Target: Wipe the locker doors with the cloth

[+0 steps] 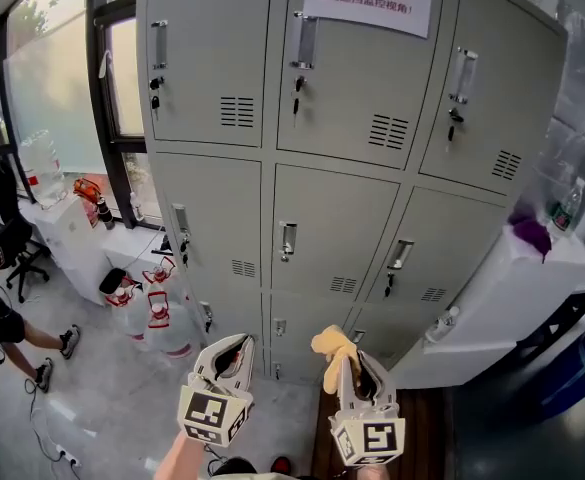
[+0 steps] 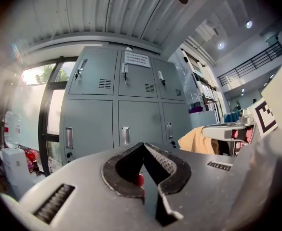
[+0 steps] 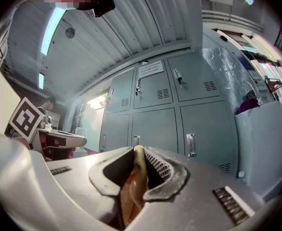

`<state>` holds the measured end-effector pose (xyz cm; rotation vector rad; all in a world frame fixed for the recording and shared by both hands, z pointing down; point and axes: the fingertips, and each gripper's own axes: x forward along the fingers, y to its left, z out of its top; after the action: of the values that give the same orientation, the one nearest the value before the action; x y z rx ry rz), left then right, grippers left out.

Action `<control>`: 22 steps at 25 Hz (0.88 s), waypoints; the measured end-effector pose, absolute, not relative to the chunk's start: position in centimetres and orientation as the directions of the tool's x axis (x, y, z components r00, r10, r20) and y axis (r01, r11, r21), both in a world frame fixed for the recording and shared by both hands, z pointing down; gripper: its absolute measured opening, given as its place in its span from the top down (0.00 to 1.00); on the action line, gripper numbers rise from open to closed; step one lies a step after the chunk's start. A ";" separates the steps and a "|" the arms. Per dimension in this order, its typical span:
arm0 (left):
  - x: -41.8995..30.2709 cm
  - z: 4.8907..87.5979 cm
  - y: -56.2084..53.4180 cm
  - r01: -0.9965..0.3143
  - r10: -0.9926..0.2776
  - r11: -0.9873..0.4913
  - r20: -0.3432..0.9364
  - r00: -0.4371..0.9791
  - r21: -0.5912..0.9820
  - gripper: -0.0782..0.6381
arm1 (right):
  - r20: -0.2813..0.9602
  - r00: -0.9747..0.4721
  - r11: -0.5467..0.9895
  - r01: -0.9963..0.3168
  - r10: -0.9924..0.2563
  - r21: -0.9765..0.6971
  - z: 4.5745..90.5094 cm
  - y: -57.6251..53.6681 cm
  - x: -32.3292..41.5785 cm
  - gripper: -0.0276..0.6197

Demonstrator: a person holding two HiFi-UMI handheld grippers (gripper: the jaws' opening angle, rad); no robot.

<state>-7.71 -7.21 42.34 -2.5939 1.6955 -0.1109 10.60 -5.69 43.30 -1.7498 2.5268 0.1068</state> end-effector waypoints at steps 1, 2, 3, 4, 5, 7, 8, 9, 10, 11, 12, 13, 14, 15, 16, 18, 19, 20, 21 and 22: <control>-7.6 42.3 -7.7 -0.916 -0.919 -0.394 0.040 0.392 -0.076 0.86 | -0.096 -0.362 0.362 -0.932 -0.927 0.019 43.2 -6.3 10.6 0.84; -7.5 42.3 -8.2 -0.919 -0.923 -0.386 0.041 0.384 -0.078 0.86 | -0.098 -0.372 0.372 -0.928 -0.923 0.019 43.1 -6.9 10.6 0.84; -7.5 42.2 -8.7 -0.922 -0.926 -0.378 0.040 0.376 -0.080 0.86 | -0.101 -0.383 0.383 -0.924 -0.918 0.020 42.9 -7.6 10.5 0.84; -7.5 42.0 -9.3 -0.925 -0.929 -0.371 0.037 0.369 -0.080 0.86 | -0.105 -0.393 0.393 -0.919 -0.914 0.022 42.8 -8.3 10.4 0.84; -7.4 41.9 -9.8 -0.928 -0.931 -0.365 0.034 0.364 -0.079 0.86 | -0.108 -0.402 0.402 -0.915 -0.909 0.023 42.5 -8.9 10.3 0.84; -7.6 41.8 -10.6 -0.932 -0.935 -0.356 0.032 0.354 -0.075 0.86 | -0.116 -0.421 0.421 -0.907 -0.900 0.024 42.1 -10.0 9.8 0.84; -7.7 41.8 -11.1 -0.934 -0.937 -0.350 0.032 0.348 -0.074 0.86 | -0.123 -0.429 0.429 -0.903 -0.895 0.023 41.8 -10.5 9.5 0.84; -7.9 41.8 -11.6 -0.936 -0.939 -0.343 0.032 0.342 -0.074 0.86 | -0.131 -0.436 0.437 -0.899 -0.891 0.022 41.5 -11.0 9.3 0.85; -8.1 41.7 -12.1 -0.938 -0.941 -0.337 0.031 0.336 -0.075 0.86 | -0.139 -0.441 0.442 -0.897 -0.887 0.023 41.2 -11.6 9.0 0.84; -8.3 41.7 -12.7 -0.940 -0.943 -0.334 0.029 0.332 -0.075 0.86 | -0.146 -0.445 0.447 -0.895 -0.884 0.022 40.8 -12.2 8.8 0.84; -8.4 41.6 -13.2 -0.940 -0.943 -0.332 0.026 0.331 -0.076 0.86 | -0.152 -0.447 0.450 -0.893 -0.882 0.019 40.5 -12.9 8.6 0.84; -8.6 41.5 -13.8 -0.941 -0.944 -0.330 0.025 0.329 -0.077 0.86 | -0.158 -0.449 0.452 -0.892 -0.879 0.016 40.2 -13.6 8.4 0.84; -8.9 41.3 -14.5 -0.941 -0.944 -0.329 0.024 0.328 -0.078 0.86 | -0.166 -0.451 0.455 -0.890 -0.877 0.014 39.9 -14.3 8.2 0.84; -9.1 41.2 -15.2 -0.942 -0.945 -0.326 0.021 0.326 -0.079 0.86 | -0.174 -0.453 0.457 -0.889 -0.875 0.014 39.5 -15.1 8.0 0.84; -9.4 40.9 -15.9 -0.943 -0.946 -0.323 0.018 0.323 -0.081 0.86 | -0.181 -0.455 0.460 -0.888 -0.872 0.016 39.1 -15.9 7.7 0.84; -10.0 40.4 -17.4 -0.945 -0.949 -0.316 0.014 0.316 -0.086 0.86 | -0.197 -0.465 0.471 -0.882 -0.863 0.022 38.0 -17.4 6.9 0.84; -10.3 40.3 -18.2 -0.945 -0.949 -0.315 0.013 0.315 -0.086 0.86 | -0.208 -0.473 0.479 -0.878 -0.856 0.027 37.3 -18.1 6.4 0.84; -10.5 40.1 -19.0 -0.945 -0.949 -0.316 0.013 0.316 -0.087 0.86 | -0.223 -0.481 0.487 -0.873 -0.848 0.032 36.5 -18.7 5.9 0.84; -10.7 40.1 -19.7 -0.944 -0.948 -0.317 0.013 0.317 -0.088 0.86 | -0.240 -0.487 0.494 -0.869 -0.839 0.038 35.6 -19.2 5.5 0.85; -10.9 40.1 -20.4 -0.944 -0.948 -0.318 0.014 0.318 -0.089 0.86 | -0.260 -0.494 0.500 -0.865 -0.830 0.048 34.6 -19.7 5.1 0.84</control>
<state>-10.94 -20.37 40.06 -2.4977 1.7955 -0.0977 5.10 -19.65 34.59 -1.4549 2.5391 0.2556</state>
